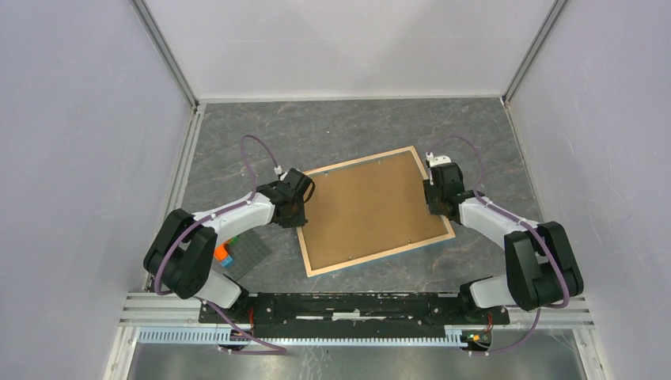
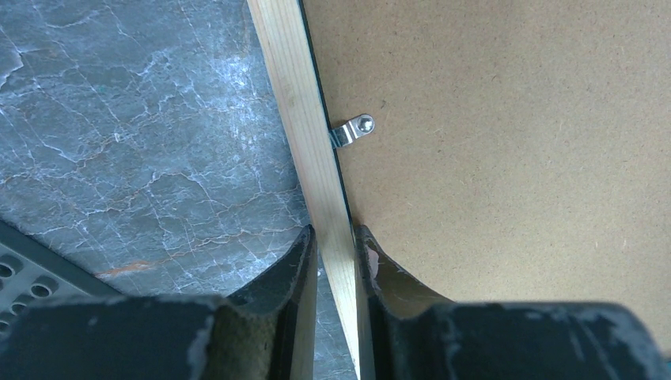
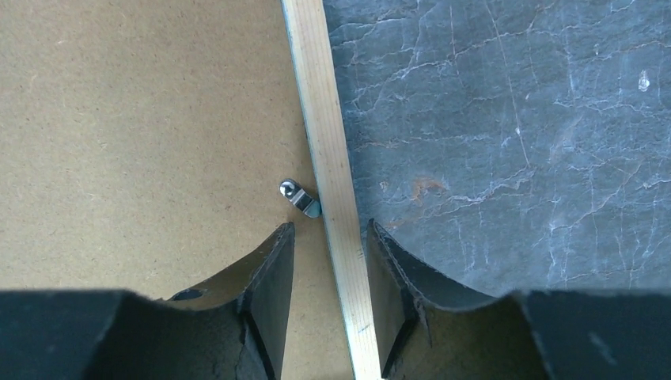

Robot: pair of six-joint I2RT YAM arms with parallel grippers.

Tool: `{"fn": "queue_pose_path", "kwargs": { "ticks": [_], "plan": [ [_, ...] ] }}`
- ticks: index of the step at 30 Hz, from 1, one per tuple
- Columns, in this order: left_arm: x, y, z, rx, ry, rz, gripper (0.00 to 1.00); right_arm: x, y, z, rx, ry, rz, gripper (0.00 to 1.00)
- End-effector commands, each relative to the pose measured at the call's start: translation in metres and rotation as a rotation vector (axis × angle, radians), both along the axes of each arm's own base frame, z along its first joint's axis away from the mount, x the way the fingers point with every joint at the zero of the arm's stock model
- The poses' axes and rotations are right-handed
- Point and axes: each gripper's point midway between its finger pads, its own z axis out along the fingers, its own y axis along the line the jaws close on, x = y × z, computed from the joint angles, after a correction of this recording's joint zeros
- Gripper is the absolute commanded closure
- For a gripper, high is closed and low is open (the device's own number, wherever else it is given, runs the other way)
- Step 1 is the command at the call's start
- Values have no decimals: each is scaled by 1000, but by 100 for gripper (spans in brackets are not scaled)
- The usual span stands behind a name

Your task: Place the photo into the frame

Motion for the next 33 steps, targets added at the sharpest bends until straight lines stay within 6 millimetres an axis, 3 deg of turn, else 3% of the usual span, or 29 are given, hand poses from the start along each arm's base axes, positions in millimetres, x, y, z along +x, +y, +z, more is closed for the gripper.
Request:
{"fn": "queue_pose_path", "kwargs": {
  "ticks": [1,6,17,23,25,28,33],
  "plan": [
    [-10,18,-18,95,52,-45,98,-7,-2,-1,10,8,-12,55],
    [-10,19,-18,95,52,-44,98,-6,-7,-4,-12,1,-28,55],
    [-10,19,-18,92,51,-44,98,3,-11,-17,-28,-7,-48,67],
    [-10,18,-18,92,51,-46,98,4,-10,-22,-23,-4,-44,65],
    [-10,18,-18,91,49,-46,98,3,-10,-25,-27,-2,-40,71],
    [-10,18,-18,90,50,-46,98,4,-8,-31,-17,4,-28,88],
    [-10,18,-18,89,49,-46,98,7,-2,-33,7,-2,-7,99]
  ]
}}
